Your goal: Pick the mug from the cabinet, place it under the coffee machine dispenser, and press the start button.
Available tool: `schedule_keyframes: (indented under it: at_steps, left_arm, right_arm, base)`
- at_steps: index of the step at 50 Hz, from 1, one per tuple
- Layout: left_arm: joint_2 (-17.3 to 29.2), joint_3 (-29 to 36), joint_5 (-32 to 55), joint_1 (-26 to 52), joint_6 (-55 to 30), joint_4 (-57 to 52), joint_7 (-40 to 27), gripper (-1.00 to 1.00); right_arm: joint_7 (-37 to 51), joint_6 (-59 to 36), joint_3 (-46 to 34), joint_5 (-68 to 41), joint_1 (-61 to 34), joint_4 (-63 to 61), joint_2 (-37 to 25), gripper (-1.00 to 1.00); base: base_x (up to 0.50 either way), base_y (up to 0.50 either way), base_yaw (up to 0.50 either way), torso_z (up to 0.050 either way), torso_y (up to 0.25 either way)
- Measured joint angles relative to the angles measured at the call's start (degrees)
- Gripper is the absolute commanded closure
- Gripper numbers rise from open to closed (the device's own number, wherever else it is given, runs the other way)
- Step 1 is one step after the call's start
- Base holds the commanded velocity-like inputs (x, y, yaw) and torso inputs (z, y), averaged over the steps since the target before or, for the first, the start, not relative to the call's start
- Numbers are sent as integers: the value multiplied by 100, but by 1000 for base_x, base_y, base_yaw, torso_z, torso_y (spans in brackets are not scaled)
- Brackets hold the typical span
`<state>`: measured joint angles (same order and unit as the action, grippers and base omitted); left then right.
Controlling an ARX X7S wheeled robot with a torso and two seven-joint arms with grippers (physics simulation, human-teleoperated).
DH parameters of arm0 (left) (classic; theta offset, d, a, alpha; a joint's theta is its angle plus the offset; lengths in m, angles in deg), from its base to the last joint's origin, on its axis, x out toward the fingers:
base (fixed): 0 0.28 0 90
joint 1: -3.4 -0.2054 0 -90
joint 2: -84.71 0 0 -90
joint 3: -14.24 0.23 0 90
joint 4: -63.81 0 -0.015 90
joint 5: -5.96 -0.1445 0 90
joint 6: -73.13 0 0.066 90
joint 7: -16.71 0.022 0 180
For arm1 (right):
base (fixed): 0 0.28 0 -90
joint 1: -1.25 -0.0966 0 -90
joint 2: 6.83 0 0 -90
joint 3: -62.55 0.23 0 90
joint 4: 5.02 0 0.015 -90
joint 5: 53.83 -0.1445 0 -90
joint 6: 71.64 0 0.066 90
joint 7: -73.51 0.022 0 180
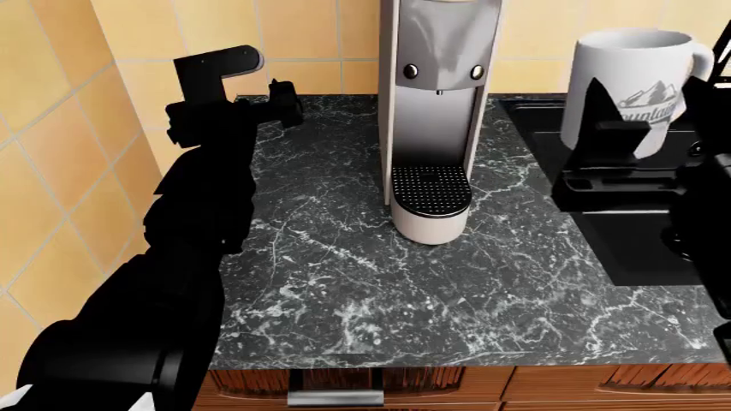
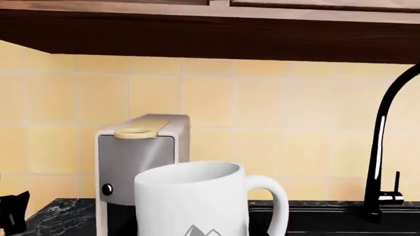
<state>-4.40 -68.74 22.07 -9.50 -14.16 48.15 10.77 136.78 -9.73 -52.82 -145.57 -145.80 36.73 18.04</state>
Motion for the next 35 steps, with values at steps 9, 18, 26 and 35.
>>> schedule_keyframes:
  at_steps: [9, 18, 26, 35]
  left_arm:
    - [2, 27, 22, -4, 17, -6, -8, -100]
    - [5, 47, 53, -3, 28, -3, -5, -100]
    - [7, 71, 72, -12, 28, -21, -10, -100]
    - [10, 110, 91, -24, 35, -42, -23, -100]
  right_arm:
    - [-307, 192, -42, 542, 504, 317, 45, 100]
    - [-540, 438, -147, 1174, 1041, 543, 171, 100]
    - [-732, 742, -298, 1800, 1599, 633, 337, 100]
    - [-898, 1111, -396, 2314, 2159, 641, 441, 100]
  base:
    - [0, 0, 0, 0, 0]
    - [0, 0, 0, 0, 0]
    - [0, 0, 0, 0, 0]
    - [0, 0, 0, 0, 0]
